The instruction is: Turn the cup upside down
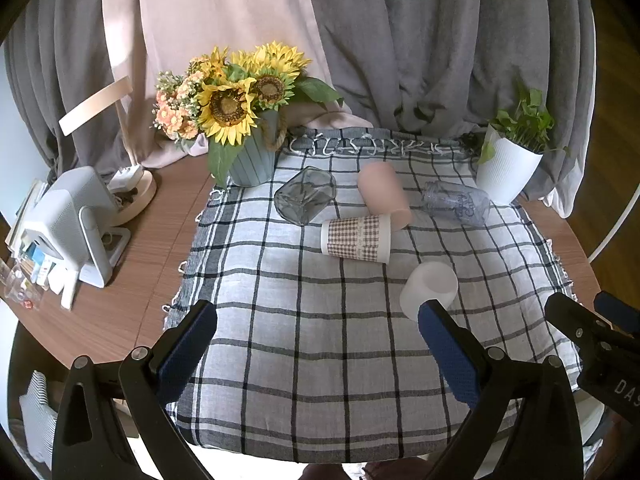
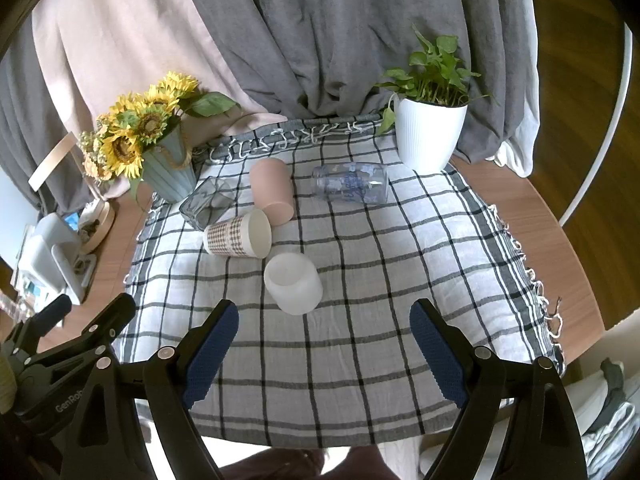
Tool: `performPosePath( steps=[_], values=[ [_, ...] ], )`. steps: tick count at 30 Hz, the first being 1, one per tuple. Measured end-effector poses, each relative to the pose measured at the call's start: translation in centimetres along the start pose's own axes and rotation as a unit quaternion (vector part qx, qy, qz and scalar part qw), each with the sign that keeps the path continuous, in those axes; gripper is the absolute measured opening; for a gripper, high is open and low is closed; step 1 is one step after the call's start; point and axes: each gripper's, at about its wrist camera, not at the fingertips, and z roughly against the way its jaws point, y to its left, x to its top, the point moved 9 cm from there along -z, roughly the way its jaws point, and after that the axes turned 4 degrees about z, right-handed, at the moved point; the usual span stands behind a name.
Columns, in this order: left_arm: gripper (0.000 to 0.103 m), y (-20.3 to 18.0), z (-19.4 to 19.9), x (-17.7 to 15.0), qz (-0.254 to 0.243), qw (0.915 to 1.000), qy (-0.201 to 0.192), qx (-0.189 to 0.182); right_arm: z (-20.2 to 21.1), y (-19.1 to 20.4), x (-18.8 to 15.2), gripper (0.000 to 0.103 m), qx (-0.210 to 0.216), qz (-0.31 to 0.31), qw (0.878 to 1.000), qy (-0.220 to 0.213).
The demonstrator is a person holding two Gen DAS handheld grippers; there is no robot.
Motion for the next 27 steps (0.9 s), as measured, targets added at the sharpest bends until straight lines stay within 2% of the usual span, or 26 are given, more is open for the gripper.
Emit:
performPosePath(
  steps=[27],
  values=[
    [0.103,0.05,0.33,0.36,-0.001,1.0,-0.008,0.003,0.05,0.04,-0.08,0.088,0.0,0.0,1.0,0.001]
  ],
)
